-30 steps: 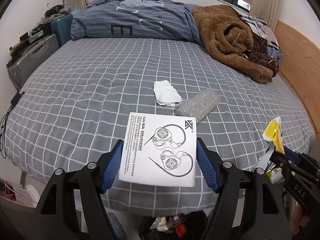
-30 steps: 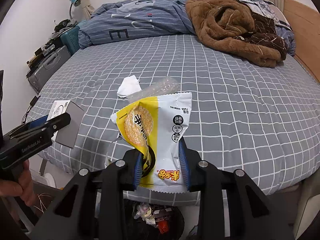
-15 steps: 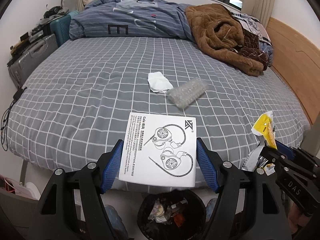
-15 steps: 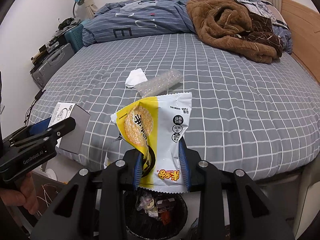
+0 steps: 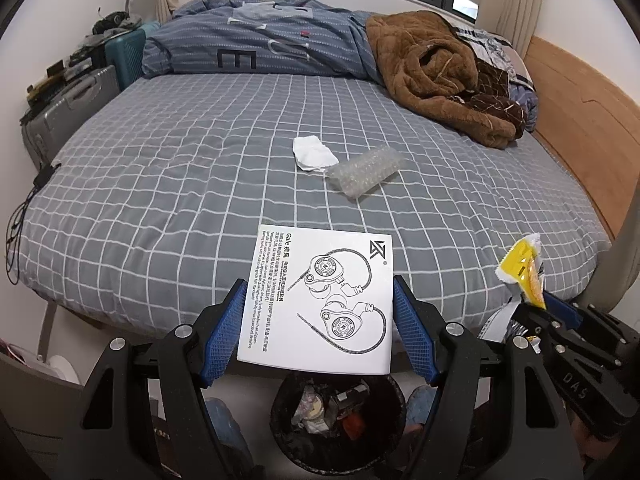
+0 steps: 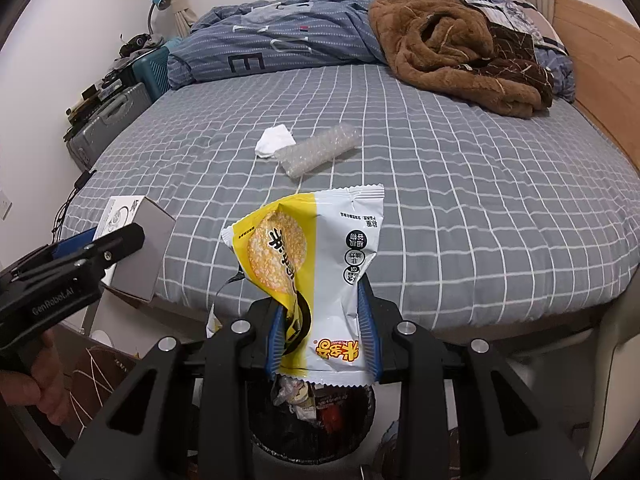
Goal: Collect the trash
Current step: 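Carry the yellow packet and white leaflet with both tools over the floor bin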
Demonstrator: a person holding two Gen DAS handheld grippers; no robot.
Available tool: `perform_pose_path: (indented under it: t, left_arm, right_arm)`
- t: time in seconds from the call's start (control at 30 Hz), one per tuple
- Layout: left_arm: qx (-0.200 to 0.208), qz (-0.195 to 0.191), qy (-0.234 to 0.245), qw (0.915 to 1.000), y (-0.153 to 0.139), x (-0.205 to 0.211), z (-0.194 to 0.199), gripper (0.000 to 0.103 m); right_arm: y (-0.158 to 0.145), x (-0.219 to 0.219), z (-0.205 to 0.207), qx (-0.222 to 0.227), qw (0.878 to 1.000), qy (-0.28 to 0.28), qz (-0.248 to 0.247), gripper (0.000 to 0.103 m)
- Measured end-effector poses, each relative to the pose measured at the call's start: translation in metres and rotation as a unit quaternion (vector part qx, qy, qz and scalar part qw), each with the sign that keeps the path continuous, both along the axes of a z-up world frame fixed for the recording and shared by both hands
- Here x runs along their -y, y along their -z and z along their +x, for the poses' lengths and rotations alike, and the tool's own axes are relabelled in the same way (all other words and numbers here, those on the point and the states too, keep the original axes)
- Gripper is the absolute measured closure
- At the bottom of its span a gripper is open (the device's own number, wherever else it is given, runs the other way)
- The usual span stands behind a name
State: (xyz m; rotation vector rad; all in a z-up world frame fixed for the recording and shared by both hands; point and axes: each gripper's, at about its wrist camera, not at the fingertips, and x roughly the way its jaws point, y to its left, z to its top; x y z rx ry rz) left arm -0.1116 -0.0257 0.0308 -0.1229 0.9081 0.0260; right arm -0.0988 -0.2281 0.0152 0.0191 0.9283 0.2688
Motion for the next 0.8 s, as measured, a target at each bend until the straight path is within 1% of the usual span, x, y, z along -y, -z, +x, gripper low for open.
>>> perform_pose_path:
  t: [0.27, 0.57, 0.8]
  left_arm:
    - [-0.009, -0.002, 0.004, 0.9999, 0.013, 0.006, -0.024, 0.034]
    - [-0.032, -0.007, 0.005, 0.9994, 0.044, 0.018, -0.049, 0.034]
    - [-0.054, -0.002, 0.010, 0.9985, 0.070, 0.024, -0.060, 0.034]
  right_arm:
    - [0.021, 0.000, -0.025, -0.015, 1.000, 0.001, -0.012, 0.072]
    - [0.049, 0.004, -0.047, -0.035, 0.999, 0.003, -0.026, 0.072]
    - [0.076, 0.002, -0.057, -0.056, 0.998, -0.001, -0.034, 0.072]
